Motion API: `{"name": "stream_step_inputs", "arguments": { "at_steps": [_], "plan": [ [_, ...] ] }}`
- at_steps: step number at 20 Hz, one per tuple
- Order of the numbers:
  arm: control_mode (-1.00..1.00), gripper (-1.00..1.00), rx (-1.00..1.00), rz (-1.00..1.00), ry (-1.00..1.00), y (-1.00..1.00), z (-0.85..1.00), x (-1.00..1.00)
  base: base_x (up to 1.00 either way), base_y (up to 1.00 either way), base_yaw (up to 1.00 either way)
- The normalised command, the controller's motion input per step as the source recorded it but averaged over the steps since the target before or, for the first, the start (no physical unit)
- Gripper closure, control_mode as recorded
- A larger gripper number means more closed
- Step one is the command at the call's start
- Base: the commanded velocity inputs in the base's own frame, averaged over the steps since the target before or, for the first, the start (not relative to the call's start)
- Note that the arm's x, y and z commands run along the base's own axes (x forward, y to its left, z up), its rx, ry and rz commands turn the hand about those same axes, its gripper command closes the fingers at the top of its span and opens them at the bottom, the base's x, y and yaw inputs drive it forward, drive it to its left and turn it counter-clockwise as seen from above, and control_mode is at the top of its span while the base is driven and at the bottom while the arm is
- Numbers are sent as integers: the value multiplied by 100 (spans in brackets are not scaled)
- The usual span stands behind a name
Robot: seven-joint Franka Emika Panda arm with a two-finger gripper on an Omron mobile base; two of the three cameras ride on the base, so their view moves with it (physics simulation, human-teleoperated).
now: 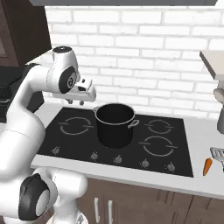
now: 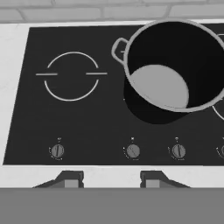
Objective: Put the carrot and sweet potato in the pot. Retrieve the spatula and lightly stir the vegetables in the pot.
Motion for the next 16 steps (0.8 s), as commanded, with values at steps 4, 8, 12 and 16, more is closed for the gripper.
{"name": "stream_step_inputs", "arguments": {
  "at_steps": [4, 8, 12, 16],
  "plan": [
    [-100, -100, -6, 0, -4, 0, -1, -25, 0, 0, 0],
    [-100, -100, -2, 0, -7, -2, 0, -52, 0, 0, 0],
    [-100, -100, -3, -1, 0, 0, -6, -35, 0, 0, 0],
    [100, -100, 0, 0, 0, -4, 0, -9, -3, -5, 0]
  ]
}}
